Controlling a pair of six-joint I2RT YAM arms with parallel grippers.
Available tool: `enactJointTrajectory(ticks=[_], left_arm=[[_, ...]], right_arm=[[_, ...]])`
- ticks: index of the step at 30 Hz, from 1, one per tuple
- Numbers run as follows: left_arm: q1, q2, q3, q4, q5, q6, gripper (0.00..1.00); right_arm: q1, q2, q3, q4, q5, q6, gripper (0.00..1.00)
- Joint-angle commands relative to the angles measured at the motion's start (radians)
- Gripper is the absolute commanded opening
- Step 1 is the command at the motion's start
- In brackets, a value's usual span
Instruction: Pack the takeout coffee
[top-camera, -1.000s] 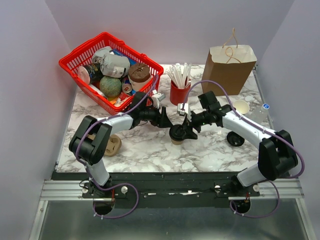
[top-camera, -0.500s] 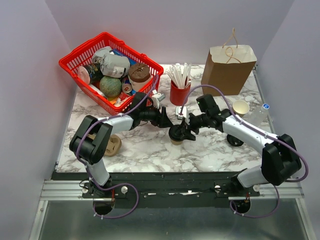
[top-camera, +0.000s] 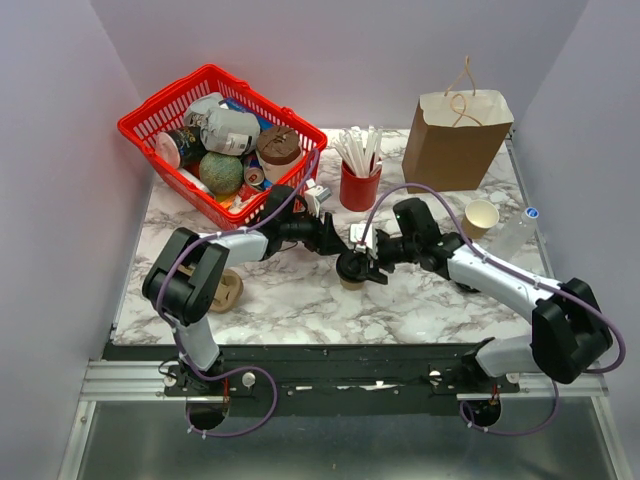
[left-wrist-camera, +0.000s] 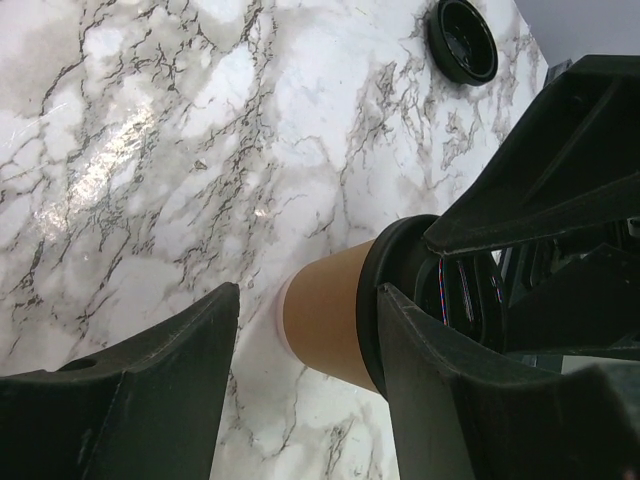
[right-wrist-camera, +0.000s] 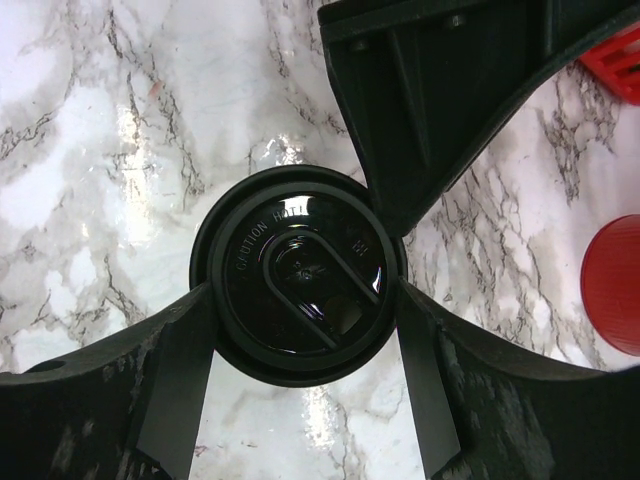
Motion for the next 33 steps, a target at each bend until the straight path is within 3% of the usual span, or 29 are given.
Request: enactJointTrajectory(ticks=[1,8,13,21,33], left_arm=[[0.023,0.101,-0.048,-0.167,-0.051,0.076,0.64],[0.023,0.104,-0.045,-0.169,-0.048,0.079,0.64],[0.023,0.105,-0.043,-0.167,-0.044,0.082,0.64],[0.025,0.089,-0.042,-0.161,-0.044,0.083,0.64],[0.028,0.073,-0.053,-0.15,-0.048,0.093,0.64]], right_arm=[[0.01,0.072,-0.127,0.005,0.236,-0.152,0.76],[0.047,0.023,-0.279,0.116,0.282,-0.298,0.75],[0.099,0.016,-0.337,0.169,0.332,-0.316,0.74],[0.153,0.016,-0.362,0.176,0.4,-0.336,0.68],[0.268,0.067,-0.401,0.236,0.592,-0.364,0.7]])
